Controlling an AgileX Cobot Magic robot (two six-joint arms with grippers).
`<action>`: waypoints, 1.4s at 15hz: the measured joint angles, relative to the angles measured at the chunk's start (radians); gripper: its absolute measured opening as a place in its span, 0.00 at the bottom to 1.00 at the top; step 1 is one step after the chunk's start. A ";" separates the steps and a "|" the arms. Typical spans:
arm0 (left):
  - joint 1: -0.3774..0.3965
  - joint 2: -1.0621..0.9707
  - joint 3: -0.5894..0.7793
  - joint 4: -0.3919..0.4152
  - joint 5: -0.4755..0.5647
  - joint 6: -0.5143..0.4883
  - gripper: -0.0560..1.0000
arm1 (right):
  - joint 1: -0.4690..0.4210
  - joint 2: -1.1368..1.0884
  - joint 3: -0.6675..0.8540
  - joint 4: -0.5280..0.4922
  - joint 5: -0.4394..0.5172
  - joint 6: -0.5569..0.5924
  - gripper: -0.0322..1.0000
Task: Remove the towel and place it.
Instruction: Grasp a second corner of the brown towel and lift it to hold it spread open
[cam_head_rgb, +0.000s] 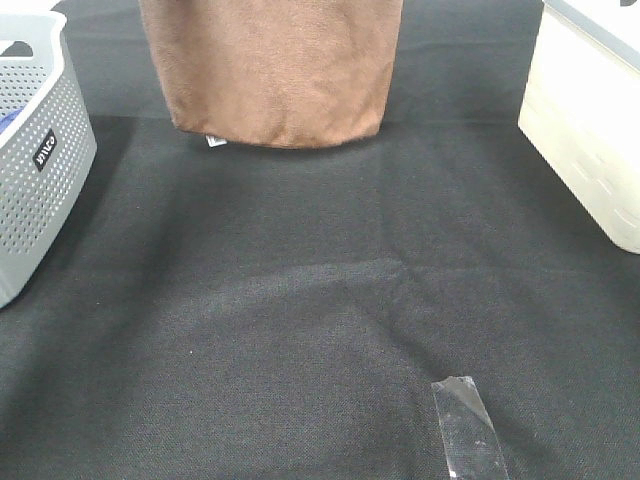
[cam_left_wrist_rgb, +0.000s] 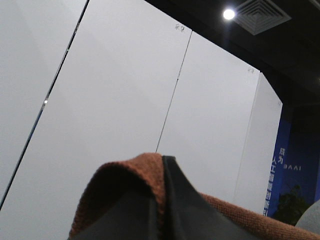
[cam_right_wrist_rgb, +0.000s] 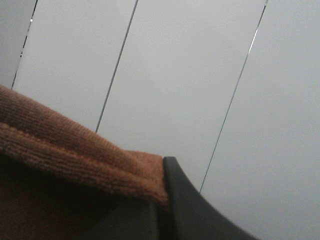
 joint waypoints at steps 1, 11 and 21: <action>0.000 0.028 -0.041 -0.001 0.000 0.000 0.05 | -0.005 0.007 -0.008 0.004 -0.008 0.000 0.03; -0.003 0.211 -0.296 -0.007 0.000 0.087 0.05 | -0.020 0.111 -0.063 0.054 -0.091 0.051 0.03; 0.010 0.242 -0.296 -0.008 -0.001 0.094 0.05 | -0.020 0.123 -0.063 0.054 -0.110 0.103 0.03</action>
